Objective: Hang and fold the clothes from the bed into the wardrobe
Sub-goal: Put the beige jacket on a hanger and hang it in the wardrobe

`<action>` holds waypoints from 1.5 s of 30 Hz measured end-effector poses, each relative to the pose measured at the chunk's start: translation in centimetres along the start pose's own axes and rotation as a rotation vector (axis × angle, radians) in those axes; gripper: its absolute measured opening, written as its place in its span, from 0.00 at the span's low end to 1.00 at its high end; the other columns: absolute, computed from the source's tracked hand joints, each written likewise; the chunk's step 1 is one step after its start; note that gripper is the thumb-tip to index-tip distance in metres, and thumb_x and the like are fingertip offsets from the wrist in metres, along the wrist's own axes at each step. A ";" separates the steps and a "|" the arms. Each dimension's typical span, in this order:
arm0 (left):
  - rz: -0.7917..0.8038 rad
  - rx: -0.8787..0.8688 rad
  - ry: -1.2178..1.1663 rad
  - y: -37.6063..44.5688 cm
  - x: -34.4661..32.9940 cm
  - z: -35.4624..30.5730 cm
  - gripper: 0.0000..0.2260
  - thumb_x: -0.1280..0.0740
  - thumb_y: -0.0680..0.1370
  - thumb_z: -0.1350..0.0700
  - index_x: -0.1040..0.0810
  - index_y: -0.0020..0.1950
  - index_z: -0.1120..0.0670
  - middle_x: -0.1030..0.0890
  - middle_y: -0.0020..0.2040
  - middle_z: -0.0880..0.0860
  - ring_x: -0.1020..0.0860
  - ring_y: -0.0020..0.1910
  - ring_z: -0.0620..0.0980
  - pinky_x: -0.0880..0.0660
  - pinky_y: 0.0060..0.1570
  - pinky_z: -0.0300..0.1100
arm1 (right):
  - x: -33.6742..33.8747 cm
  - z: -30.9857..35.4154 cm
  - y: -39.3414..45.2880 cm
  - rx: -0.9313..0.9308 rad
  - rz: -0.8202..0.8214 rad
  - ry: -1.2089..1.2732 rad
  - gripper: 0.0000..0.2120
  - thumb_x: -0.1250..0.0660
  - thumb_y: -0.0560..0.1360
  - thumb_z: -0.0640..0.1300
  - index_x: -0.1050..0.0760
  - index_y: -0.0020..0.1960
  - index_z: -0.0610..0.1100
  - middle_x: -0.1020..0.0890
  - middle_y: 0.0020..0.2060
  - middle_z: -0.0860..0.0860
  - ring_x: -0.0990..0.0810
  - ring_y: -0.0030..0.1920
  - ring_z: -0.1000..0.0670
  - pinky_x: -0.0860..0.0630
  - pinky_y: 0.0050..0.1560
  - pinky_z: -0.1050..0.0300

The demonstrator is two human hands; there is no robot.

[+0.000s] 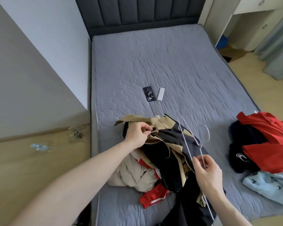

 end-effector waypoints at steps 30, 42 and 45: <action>-0.349 -0.379 -0.528 -48.7 53.0 3.5 0.14 0.27 0.77 0.66 0.14 0.43 0.46 0.14 0.41 0.49 0.19 0.41 0.50 0.20 0.47 0.46 | -20.5 40.7 -47.7 0.789 0.653 0.080 0.25 0.22 0.63 0.60 0.34 0.49 0.55 0.21 0.56 0.72 0.30 0.26 0.58 0.32 0.29 0.68; -0.899 -0.369 -0.822 -59.1 67.0 8.6 0.16 0.32 0.79 0.71 0.16 0.37 0.53 0.16 0.38 0.48 0.17 0.41 0.47 0.18 0.43 0.42 | -23.3 44.1 -60.3 0.824 0.927 0.087 0.36 0.23 0.61 0.75 0.29 0.50 0.49 0.20 0.45 0.64 0.20 0.46 0.62 0.22 0.45 0.64; -0.929 -0.380 -0.810 -60.7 68.1 8.0 0.16 0.32 0.79 0.70 0.16 0.37 0.53 0.17 0.39 0.46 0.18 0.43 0.45 0.19 0.43 0.39 | -25.4 46.8 -62.2 0.859 0.802 -0.029 0.35 0.17 0.59 0.64 0.35 0.47 0.46 0.28 0.38 0.60 0.31 0.36 0.58 0.31 0.32 0.65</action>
Point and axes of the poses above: each hand's wrist, its own y-axis towards the middle knuckle, its own x-axis out of the back of the hand, z = x × y, the point moved 9 cm from there along y, towards the middle knuckle
